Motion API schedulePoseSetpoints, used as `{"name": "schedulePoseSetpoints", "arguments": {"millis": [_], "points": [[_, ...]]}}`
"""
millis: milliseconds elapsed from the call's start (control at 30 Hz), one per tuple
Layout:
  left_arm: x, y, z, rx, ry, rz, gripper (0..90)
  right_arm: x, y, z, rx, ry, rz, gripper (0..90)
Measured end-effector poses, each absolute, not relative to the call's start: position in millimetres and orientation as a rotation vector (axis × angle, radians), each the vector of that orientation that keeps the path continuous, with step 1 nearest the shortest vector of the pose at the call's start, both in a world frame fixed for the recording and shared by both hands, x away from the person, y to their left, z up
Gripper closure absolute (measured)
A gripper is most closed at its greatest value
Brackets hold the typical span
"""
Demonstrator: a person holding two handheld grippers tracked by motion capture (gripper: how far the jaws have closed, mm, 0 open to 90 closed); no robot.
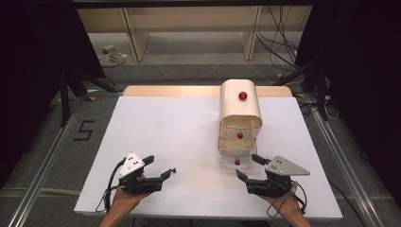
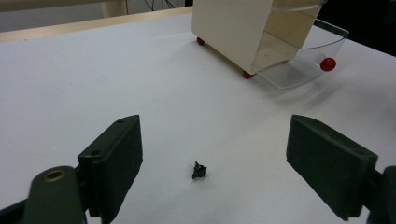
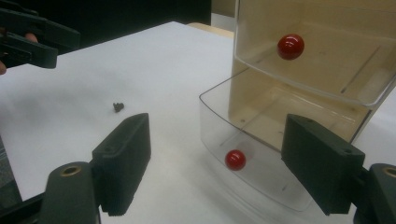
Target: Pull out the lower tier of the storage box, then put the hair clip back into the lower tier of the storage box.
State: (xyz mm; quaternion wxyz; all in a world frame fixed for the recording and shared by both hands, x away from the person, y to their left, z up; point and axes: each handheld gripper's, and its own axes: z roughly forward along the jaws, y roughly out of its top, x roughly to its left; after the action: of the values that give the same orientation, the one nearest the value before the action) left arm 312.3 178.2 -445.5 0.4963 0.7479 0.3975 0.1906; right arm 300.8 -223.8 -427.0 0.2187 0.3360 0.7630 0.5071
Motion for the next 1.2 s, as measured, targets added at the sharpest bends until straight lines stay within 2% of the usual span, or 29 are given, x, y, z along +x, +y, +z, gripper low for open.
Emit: {"name": "schedulePoseSetpoints", "arguments": {"millis": [533,1200], "points": [[319.4,172.3,-453.1,1.918,1.036,0.4,18.6,298.2,-228.6,-431.4,0.969,2.125,1.395,24.3],[335.6,160.3,-460.6,2.044,1.033,0.374,21.8,296.1,-225.5,-430.8,0.958,2.133,1.376,25.0]]}}
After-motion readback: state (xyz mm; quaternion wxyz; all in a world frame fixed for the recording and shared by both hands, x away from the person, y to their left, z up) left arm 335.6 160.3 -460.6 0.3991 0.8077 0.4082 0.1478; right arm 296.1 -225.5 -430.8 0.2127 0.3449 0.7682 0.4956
